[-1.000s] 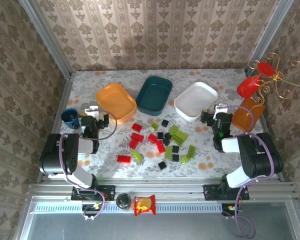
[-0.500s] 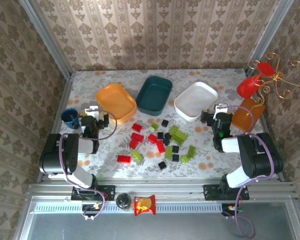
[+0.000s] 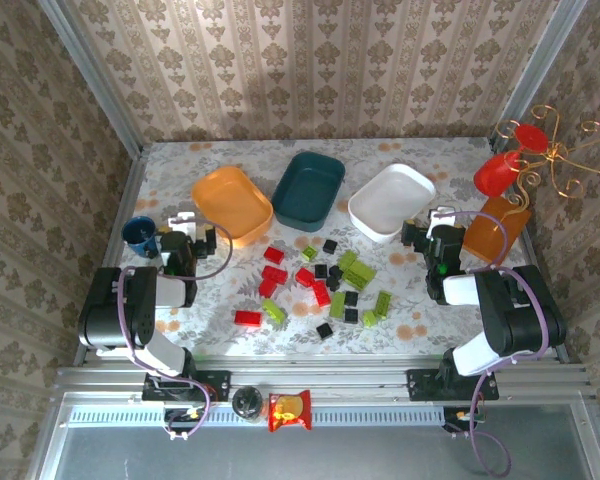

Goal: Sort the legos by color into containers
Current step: Pick up the lego from the bottom-center of the table.

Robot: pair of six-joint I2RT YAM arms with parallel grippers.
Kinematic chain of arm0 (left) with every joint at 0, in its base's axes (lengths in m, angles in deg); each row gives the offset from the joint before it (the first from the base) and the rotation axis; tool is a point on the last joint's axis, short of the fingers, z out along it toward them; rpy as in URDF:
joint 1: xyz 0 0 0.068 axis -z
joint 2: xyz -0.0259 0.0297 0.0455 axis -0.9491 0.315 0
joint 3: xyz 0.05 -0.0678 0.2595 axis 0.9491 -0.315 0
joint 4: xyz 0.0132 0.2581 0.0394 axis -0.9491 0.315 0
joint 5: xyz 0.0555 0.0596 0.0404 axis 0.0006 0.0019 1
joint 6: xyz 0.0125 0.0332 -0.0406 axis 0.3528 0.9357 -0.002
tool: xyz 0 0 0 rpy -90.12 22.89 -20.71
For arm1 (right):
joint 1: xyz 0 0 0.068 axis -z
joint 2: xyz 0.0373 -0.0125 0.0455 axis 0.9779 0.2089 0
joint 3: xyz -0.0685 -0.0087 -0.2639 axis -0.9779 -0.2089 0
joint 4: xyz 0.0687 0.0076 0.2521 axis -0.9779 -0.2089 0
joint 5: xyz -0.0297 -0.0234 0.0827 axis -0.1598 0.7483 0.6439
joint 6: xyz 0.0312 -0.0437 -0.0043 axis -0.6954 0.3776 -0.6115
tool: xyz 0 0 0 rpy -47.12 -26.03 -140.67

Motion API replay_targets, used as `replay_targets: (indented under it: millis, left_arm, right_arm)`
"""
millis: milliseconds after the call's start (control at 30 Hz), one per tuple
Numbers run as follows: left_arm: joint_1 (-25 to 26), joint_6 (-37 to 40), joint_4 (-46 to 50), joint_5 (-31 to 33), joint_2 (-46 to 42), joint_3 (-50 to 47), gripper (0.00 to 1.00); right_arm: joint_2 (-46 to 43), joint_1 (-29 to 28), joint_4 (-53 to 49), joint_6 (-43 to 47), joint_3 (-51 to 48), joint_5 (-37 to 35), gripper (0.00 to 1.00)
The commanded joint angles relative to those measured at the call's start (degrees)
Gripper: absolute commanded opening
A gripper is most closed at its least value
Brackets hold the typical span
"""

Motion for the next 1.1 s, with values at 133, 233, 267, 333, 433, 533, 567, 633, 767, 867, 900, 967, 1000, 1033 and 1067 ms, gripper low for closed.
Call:
replay_targets:
  millis: [133, 233, 267, 333, 433, 533, 567, 633, 767, 867, 900, 967, 1000, 1033, 1067]
  left_arm:
    - [3.0, 1.2, 1.6, 6.6, -3.9, 0.9, 1.00]
    - [7.9, 4.7, 5.4, 16.4, -8.1, 2.0, 1.00]
    - [8.9, 5.8, 6.4, 16.7, -9.5, 2.2, 1.00]
    - [10.9, 7.4, 6.8, 19.7, -11.6, 2.2, 1.00]
    - [12.6, 5.6, 6.2, 20.4, -15.6, 1.4, 1.00]
    - [12.8, 1.6, 9.2, 18.4, -20.2, 1.9, 1.00]
    - [12.9, 0.5, 11.8, 18.1, -22.0, 2.6, 1.00]
    - [12.9, -2.3, 16.1, 17.9, -25.1, 4.0, 1.00]
    - [12.9, -6.7, 15.8, 16.2, -28.7, 3.5, 1.00]
    - [13.1, -12.2, 14.0, 15.4, -30.9, 2.3, 1.00]
    - [13.2, -14.0, 12.5, 14.8, -31.5, 1.7, 1.00]
    - [13.1, -21.3, 10.0, 14.3, -33.6, -0.1, 1.00]
    - [12.9, -27.7, 11.8, 15.7, -35.0, -0.7, 1.00]
    - [12.1, -34.8, 15.0, 17.8, -36.7, -1.0, 1.00]
    - [9.8, -40.6, 20.8, 15.7, -39.1, -0.3, 1.00]
  right_arm:
    - [-1.6, 0.4, -2.1, 0.3, 1.8, -1.3, 1.00]
    - [-1.9, 0.0, -2.3, 1.1, 1.9, -0.7, 1.00]
    - [-2.0, 0.0, -1.2, 1.2, 1.3, -0.8, 1.00]
    - [-2.2, -0.1, -0.8, 1.2, 1.0, -0.9, 1.00]
    - [-2.2, 0.4, -3.2, 1.0, 2.3, 0.3, 1.00]
    - [-2.5, 2.5, -5.5, 0.3, 3.5, 4.9, 1.00]
    - [-4.4, 2.3, -8.5, 0.3, 4.0, 4.2, 1.00]
    - [-9.5, 1.4, -17.7, 0.4, 6.9, 3.2, 1.00]
    - [-12.1, -4.6, -27.3, -0.8, 11.2, -8.8, 1.00]
    - [-12.0, -10.1, -33.0, -2.5, 15.2, -19.9, 1.00]
    - [-11.5, -11.0, -36.1, -5.0, 17.3, -23.2, 1.00]
    - [-10.4, -11.5, -47.6, -15.0, 23.5, -26.0, 1.00]
    - [-10.0, -11.2, -53.8, -21.2, 26.2, -25.3, 1.00]
    - [-9.4, -10.6, -62.1, -27.2, 29.4, -21.7, 1.00]
    - [-8.6, -9.7, -68.0, -29.6, 33.0, -16.8, 1.00]
